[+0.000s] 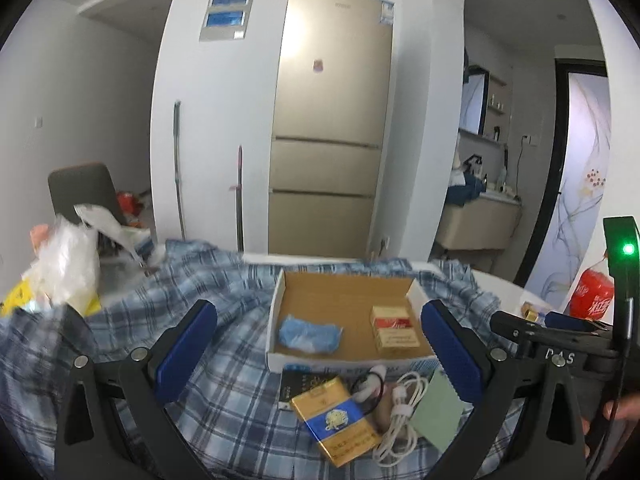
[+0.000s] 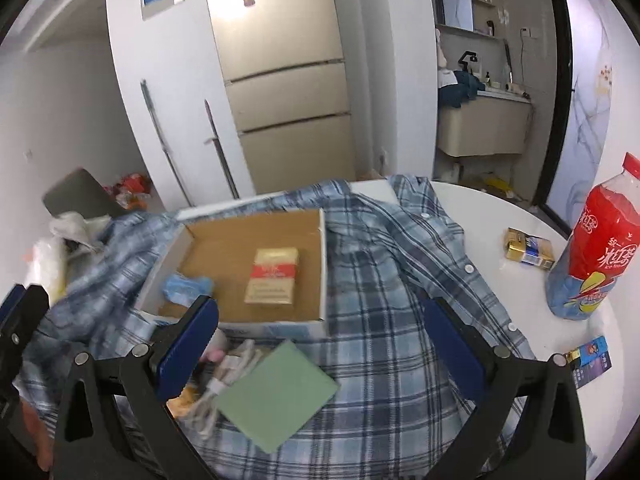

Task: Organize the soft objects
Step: 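Grasp the blue-and-gold cigarette pack with the left tool and lift it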

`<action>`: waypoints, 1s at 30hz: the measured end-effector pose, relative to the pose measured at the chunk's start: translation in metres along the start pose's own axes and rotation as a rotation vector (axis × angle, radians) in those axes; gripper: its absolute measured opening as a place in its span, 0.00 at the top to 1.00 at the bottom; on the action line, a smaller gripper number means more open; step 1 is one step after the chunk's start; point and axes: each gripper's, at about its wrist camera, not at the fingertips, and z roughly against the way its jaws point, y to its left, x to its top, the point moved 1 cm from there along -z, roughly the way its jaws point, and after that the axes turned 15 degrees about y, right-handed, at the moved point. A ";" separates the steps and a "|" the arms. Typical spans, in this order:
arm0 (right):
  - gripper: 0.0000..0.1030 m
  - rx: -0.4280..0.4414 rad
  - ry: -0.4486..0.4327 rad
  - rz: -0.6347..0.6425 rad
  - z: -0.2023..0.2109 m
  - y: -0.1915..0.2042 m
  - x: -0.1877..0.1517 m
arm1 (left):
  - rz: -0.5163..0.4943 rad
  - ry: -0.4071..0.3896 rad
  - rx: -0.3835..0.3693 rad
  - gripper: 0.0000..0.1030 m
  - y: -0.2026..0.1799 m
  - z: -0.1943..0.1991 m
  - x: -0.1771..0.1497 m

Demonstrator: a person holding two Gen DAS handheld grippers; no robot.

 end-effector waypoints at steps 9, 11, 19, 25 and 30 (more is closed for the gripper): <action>0.01 0.023 0.248 0.023 -0.064 0.001 -0.020 | 0.065 0.315 -0.023 0.00 0.014 -0.077 -0.036; 0.01 0.113 0.345 -0.002 -0.076 -0.002 -0.024 | 0.098 0.368 -0.031 0.00 0.017 -0.089 -0.042; 0.01 0.211 0.454 -0.132 -0.096 -0.017 -0.031 | 0.087 0.454 -0.037 0.00 0.015 -0.107 -0.050; 0.01 0.252 0.486 -0.159 -0.103 -0.020 -0.033 | 0.033 0.504 -0.031 0.02 0.004 -0.118 -0.052; 0.01 0.242 0.427 -0.076 -0.091 -0.007 -0.032 | 0.008 0.554 -0.029 0.12 0.000 -0.128 -0.056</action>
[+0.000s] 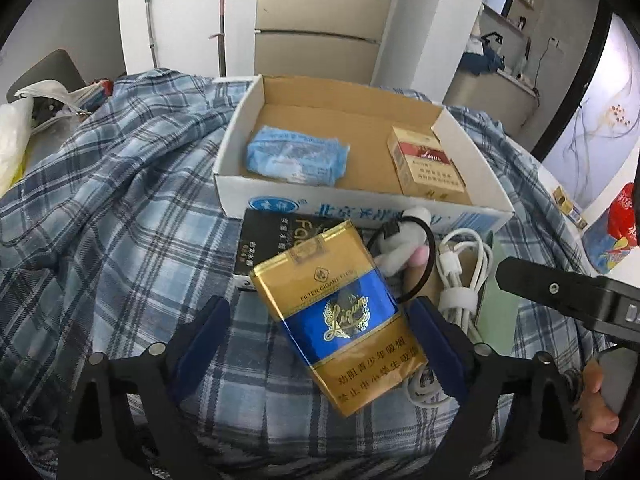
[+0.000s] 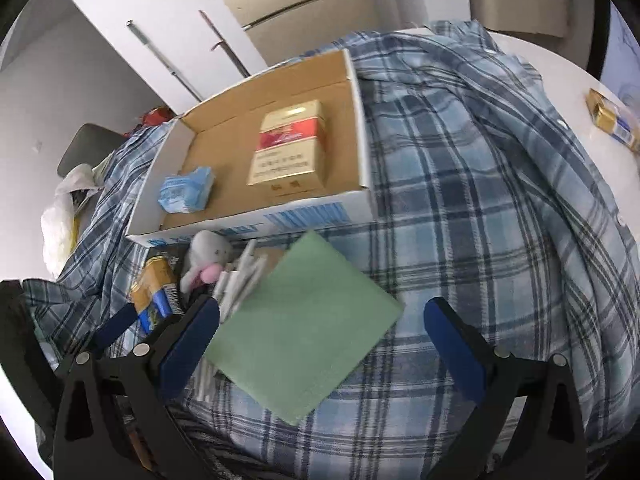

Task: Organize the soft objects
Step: 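Grasp the blue-and-gold cigarette pack with the left tool and lift it, then hold the blue-and-gold pack with the left tool while the right tool grasps the green card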

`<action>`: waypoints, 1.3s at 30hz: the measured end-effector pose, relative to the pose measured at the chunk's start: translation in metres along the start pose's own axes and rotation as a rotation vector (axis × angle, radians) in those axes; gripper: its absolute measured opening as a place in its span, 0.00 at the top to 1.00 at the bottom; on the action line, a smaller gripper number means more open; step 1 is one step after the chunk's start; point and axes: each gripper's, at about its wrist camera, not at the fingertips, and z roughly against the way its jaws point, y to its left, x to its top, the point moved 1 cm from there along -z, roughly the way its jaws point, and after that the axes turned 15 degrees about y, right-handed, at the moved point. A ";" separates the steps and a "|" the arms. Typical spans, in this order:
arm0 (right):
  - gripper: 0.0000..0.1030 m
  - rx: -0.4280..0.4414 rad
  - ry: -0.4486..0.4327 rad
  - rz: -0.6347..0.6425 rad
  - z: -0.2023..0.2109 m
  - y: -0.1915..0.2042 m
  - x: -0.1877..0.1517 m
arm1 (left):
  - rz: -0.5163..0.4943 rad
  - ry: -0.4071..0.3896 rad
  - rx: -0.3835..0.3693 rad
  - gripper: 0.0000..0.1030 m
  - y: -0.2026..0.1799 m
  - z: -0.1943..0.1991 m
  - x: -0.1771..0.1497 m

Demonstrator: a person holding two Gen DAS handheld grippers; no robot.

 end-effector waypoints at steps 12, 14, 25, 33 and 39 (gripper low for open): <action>0.04 0.003 0.124 -0.089 -0.020 0.010 0.012 | 0.008 -0.083 -0.068 0.47 0.007 0.018 -0.006; 0.09 0.014 0.133 -0.094 -0.020 0.010 0.012 | -0.002 -0.144 -0.071 0.47 0.005 0.030 -0.009; 0.20 0.017 0.150 -0.093 -0.012 -0.004 0.006 | -0.054 -0.307 -0.048 0.47 -0.006 0.062 -0.018; 0.17 -0.058 0.169 -0.121 -0.021 0.010 0.014 | -0.042 -0.313 -0.049 0.47 -0.005 0.063 -0.019; 0.22 -0.100 0.173 -0.092 -0.025 0.018 0.016 | -0.016 -0.333 -0.042 0.47 0.005 0.066 -0.017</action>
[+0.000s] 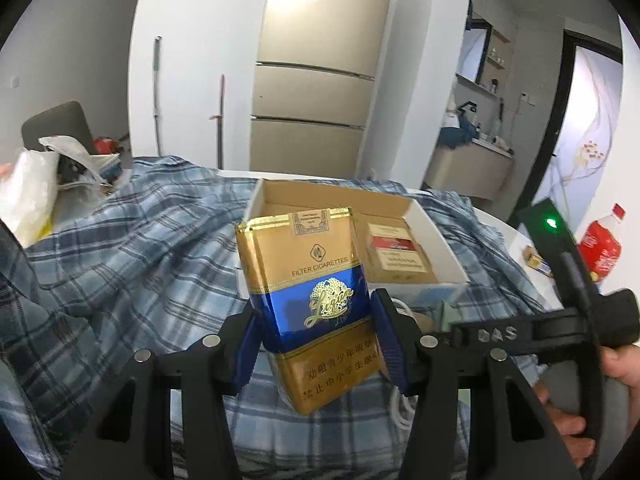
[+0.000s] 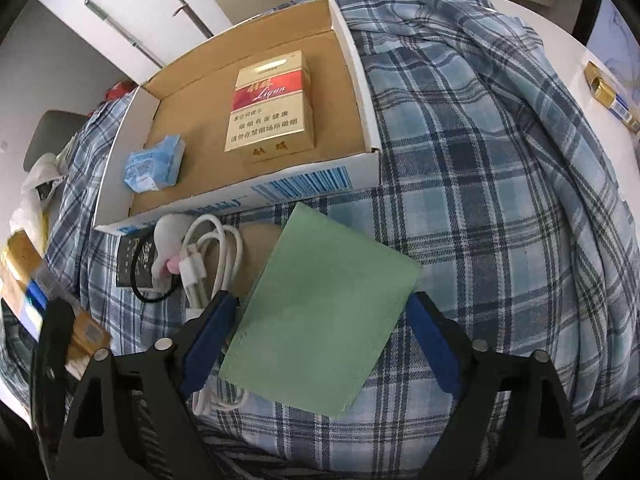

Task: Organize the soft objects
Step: 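Hold the blue-and-gold pack with the left tool while the right tool grasps the green card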

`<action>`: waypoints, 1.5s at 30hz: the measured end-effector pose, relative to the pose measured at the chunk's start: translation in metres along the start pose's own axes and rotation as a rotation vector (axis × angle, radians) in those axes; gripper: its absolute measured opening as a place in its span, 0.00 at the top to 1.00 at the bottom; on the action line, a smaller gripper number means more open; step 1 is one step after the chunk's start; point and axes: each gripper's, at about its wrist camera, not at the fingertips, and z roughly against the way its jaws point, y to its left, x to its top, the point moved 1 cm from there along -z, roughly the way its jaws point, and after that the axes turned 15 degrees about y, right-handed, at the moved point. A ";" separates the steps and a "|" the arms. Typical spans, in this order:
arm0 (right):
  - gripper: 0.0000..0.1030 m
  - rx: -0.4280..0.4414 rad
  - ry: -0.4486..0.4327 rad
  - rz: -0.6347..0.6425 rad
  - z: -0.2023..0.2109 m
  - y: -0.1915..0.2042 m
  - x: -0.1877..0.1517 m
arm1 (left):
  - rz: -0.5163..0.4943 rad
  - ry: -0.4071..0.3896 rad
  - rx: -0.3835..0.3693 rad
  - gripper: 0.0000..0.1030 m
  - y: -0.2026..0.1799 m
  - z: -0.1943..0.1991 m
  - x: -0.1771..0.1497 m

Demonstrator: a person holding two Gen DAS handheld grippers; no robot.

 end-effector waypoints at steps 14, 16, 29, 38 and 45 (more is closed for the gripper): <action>0.30 -0.099 -0.067 0.124 0.013 0.016 -0.015 | -0.036 -0.047 -0.012 0.47 -0.008 0.010 -0.002; 0.30 -0.082 -0.075 0.080 0.011 0.007 -0.011 | -0.034 -0.047 -0.011 0.47 -0.008 0.010 -0.002; 0.13 -0.062 -0.069 0.044 0.001 -0.016 0.009 | -0.054 -0.031 -0.015 0.47 -0.013 0.010 -0.004; 0.26 -0.090 -0.096 0.145 0.004 -0.007 -0.006 | -0.044 -0.032 -0.017 0.47 -0.011 0.010 -0.003; 0.27 -0.069 -0.122 0.353 0.019 0.012 -0.019 | -0.046 -0.043 -0.019 0.47 -0.012 0.013 -0.004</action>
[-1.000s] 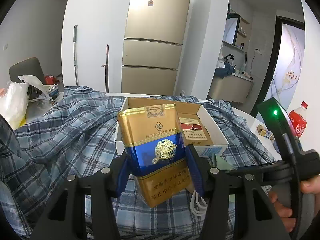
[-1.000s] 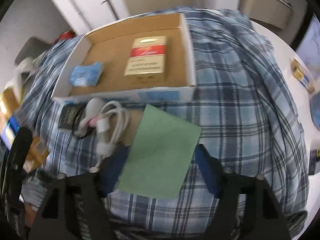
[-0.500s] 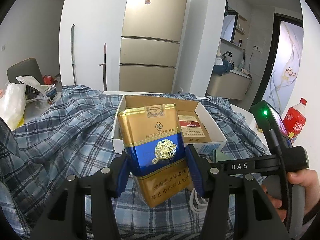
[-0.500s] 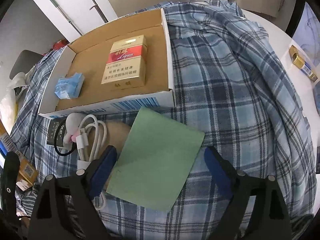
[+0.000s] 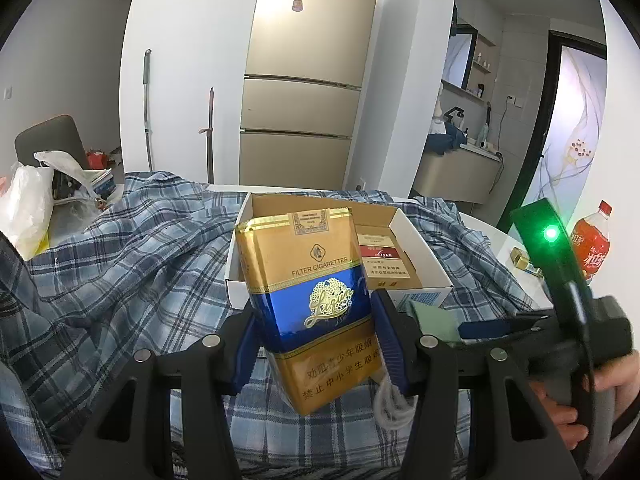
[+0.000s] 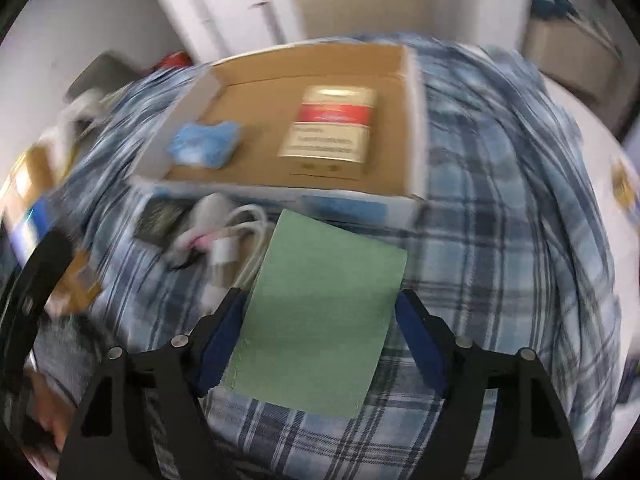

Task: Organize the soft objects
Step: 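Hold the blue-and-gold pack with the left tool while the right tool grasps the green card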

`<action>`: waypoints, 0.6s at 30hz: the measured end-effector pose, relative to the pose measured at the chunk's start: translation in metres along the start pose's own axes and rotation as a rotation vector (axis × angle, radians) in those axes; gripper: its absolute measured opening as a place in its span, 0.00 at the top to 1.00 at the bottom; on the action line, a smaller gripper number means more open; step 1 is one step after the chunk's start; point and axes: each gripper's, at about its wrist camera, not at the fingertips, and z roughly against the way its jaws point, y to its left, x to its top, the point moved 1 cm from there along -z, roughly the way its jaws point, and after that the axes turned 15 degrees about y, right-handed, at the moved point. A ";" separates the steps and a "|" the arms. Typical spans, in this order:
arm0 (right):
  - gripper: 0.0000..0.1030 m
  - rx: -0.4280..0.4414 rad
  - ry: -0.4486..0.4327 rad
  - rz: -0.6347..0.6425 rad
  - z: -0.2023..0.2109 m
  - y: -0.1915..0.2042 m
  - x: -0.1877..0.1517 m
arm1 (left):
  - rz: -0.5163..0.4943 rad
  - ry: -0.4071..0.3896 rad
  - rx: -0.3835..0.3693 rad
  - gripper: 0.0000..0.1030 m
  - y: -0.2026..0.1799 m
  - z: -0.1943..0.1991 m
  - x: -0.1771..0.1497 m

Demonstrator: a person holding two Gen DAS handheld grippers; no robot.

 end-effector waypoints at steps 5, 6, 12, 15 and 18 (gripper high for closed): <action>0.26 -0.090 0.010 0.246 -0.001 0.035 -0.006 | 0.009 0.000 -0.001 0.47 0.001 0.000 0.001; 0.26 -0.098 0.018 0.246 -0.003 0.036 -0.007 | 0.014 -0.006 -0.002 0.47 0.002 0.002 0.001; 0.19 -0.040 0.017 0.118 -0.013 0.025 -0.005 | 0.016 -0.014 -0.001 0.47 0.003 0.004 0.001; 0.18 0.028 0.017 0.018 -0.018 0.015 -0.002 | 0.011 -0.016 0.000 0.47 0.001 0.005 0.001; 0.18 0.062 -0.022 -0.067 -0.012 0.011 -0.004 | 0.012 -0.023 0.001 0.47 0.001 0.006 0.001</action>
